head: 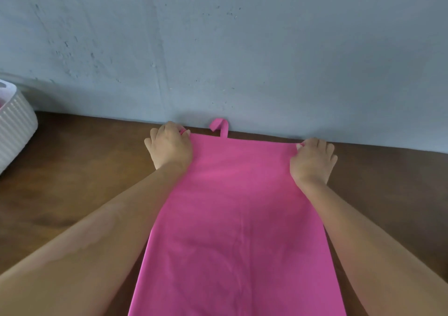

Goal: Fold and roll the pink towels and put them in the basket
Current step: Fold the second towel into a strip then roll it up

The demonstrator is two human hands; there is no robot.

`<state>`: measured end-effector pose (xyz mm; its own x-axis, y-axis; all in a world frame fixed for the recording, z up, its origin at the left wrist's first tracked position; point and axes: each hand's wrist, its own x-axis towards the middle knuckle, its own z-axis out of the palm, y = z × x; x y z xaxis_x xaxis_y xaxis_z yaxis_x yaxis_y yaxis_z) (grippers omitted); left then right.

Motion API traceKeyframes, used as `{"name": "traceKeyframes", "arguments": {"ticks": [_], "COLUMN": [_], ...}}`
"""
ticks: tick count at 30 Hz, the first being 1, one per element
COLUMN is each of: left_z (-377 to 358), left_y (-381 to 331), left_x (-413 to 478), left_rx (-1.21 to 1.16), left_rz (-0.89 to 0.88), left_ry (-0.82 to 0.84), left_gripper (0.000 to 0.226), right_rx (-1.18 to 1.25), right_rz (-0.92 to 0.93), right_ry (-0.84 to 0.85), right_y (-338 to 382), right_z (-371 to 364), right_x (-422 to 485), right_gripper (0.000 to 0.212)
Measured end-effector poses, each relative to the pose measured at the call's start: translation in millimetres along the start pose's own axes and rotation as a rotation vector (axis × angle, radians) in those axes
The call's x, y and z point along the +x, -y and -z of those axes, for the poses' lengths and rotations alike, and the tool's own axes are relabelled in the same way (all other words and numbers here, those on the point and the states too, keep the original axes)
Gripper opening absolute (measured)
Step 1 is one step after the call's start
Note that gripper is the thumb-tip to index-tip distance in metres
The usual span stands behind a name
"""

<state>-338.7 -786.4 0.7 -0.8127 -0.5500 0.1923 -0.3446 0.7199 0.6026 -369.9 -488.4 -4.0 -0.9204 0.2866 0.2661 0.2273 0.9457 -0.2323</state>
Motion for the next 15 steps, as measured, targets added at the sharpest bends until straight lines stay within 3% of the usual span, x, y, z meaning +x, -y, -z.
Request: {"name": "traceKeyframes", "arguments": {"ticks": [15], "left_z": [-6], "left_y": [-5], "left_x": [25], "left_rx": [-0.127], "left_rz": [0.073], "left_ry": [-0.034], "left_gripper": [0.015], "right_rx": [0.042], "right_rz": [-0.037], "right_ry": [-0.030], "right_y": [12], "right_z": [-9], "right_x": [26], "right_gripper": [0.026]}}
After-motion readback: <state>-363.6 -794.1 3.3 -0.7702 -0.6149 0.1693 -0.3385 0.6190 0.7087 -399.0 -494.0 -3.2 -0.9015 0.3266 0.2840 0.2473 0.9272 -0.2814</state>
